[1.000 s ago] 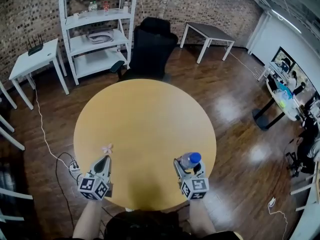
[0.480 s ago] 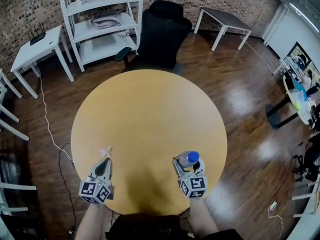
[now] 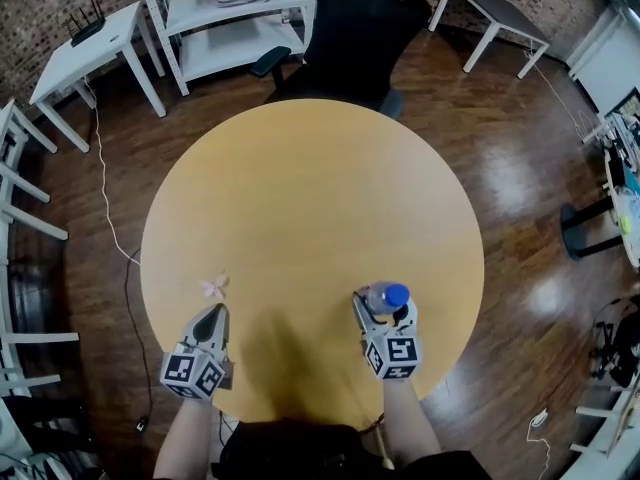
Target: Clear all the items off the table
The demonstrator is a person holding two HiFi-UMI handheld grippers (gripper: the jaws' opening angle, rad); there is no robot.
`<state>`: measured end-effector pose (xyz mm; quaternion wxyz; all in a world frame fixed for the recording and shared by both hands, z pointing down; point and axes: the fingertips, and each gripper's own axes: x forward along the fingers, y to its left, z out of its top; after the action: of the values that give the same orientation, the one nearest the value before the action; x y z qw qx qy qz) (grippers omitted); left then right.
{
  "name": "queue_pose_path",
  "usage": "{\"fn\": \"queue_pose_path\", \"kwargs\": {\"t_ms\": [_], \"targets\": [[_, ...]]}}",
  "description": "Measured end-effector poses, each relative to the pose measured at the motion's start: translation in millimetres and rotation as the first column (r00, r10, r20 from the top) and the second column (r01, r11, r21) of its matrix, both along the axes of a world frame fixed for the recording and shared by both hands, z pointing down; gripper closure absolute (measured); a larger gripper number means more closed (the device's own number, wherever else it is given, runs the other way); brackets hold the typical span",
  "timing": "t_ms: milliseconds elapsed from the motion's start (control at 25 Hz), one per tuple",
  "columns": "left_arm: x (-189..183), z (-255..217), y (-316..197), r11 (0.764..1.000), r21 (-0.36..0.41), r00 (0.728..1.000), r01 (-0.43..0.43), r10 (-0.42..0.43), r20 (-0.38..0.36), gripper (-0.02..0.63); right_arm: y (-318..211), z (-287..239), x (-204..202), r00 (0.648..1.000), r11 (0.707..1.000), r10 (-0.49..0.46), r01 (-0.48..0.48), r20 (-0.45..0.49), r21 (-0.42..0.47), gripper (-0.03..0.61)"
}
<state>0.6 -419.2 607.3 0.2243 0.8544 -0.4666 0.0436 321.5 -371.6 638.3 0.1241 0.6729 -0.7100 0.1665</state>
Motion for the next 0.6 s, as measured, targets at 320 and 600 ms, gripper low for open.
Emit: {"fn": "queue_pose_path", "kwargs": {"t_ms": [320,600], "targets": [[27.4,15.5,-2.7,0.999,-0.031,0.999,-0.045,0.045,-0.009,0.614,-8.0,11.9,-12.5,0.999,0.999,-0.036,0.037,-0.026,0.038,0.196],[36.1,12.2,-5.7,0.996,-0.028,0.997,-0.079,0.079,-0.019,0.614,-6.5,18.3,-11.7,0.999,0.999,-0.036,0.036,-0.027,-0.009,0.153]]}}
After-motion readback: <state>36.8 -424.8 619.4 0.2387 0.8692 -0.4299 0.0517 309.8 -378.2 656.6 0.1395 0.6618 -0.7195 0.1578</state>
